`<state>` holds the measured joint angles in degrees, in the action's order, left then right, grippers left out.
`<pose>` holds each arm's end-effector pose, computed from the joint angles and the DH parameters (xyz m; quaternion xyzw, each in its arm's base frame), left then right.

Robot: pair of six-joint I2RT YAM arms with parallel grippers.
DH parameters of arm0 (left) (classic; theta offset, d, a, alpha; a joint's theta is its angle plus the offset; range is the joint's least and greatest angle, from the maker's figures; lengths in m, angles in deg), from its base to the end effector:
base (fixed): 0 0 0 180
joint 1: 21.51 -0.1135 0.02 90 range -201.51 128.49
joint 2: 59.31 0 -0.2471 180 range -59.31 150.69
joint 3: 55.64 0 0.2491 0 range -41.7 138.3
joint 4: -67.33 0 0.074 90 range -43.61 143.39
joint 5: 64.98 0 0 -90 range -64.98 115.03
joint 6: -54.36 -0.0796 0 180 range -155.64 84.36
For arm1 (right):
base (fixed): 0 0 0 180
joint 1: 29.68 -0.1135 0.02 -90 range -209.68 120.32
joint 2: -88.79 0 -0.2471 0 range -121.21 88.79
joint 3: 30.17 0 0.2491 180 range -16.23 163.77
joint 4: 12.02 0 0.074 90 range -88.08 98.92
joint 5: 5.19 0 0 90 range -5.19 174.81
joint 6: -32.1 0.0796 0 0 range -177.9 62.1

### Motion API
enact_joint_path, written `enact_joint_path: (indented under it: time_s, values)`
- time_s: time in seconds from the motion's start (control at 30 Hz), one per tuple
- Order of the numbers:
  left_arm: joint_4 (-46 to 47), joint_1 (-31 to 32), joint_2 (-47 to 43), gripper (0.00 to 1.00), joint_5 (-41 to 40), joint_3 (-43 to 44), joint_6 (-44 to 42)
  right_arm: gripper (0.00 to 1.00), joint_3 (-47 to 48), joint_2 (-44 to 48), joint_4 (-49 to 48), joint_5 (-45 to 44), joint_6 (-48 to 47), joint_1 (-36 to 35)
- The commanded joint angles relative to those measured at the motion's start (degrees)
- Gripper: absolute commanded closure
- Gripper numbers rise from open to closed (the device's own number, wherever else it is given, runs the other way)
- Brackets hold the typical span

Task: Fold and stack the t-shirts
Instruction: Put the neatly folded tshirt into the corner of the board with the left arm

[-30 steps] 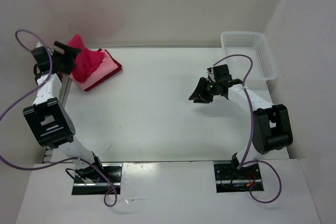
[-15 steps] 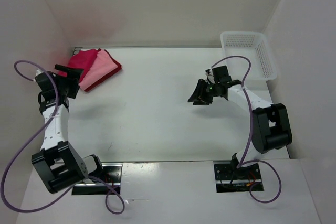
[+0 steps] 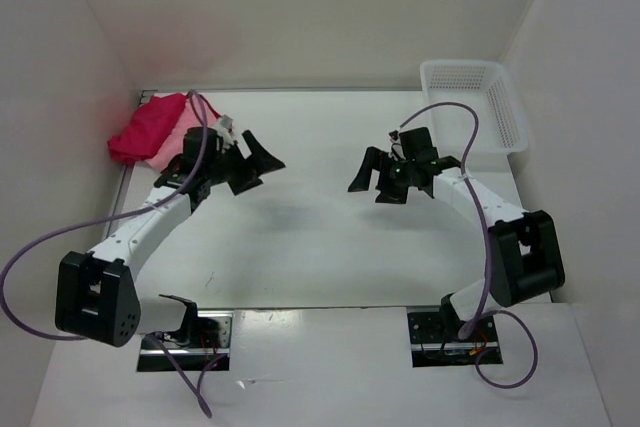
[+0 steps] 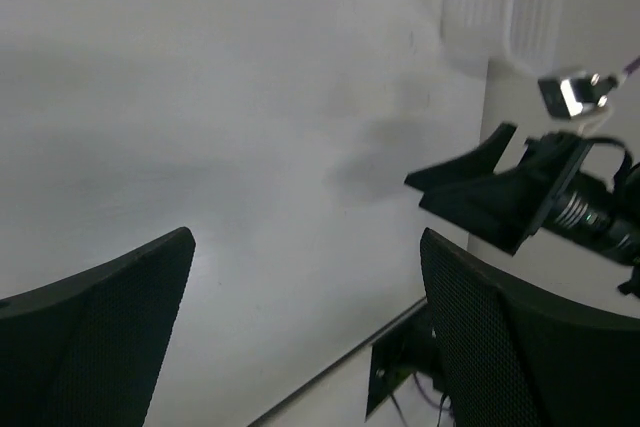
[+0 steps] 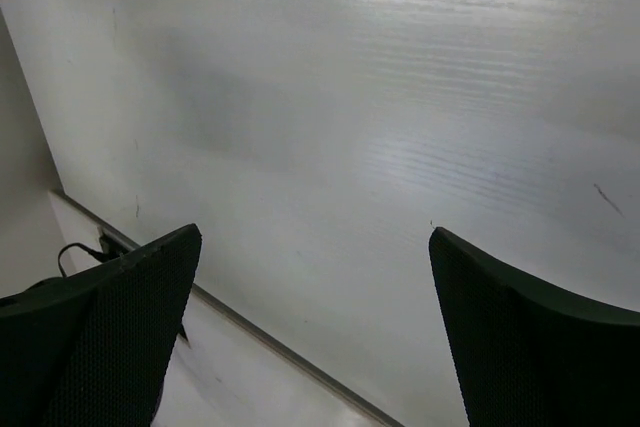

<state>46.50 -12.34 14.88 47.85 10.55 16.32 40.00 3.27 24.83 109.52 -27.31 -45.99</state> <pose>0.3193 -0.0828 0.2455 -0.2141 0.8224 -0.4003 0.3428 0.3079 0.1248 0.1783 0.0461 0.9256 0.3116 0.2097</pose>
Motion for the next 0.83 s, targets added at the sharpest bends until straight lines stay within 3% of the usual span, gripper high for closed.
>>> enact_joint_path:
  time_s: [0.0,0.13,0.8]
  values:
    - [-2.2,5.8,0.2,0.00,1.3,-1.7,-3.3,0.00,-2.3,4.6,0.4,-3.9,2.1,-1.6]
    - [-1.7,7.9,-1.9,0.00,1.3,-7.0,-1.2,0.00,-5.9,6.5,-1.3,-2.3,5.0,-1.6]
    - [-3.9,11.1,0.5,0.00,2.1,-3.0,-2.4,0.00,-9.8,14.1,0.0,-4.0,6.2,-3.3]
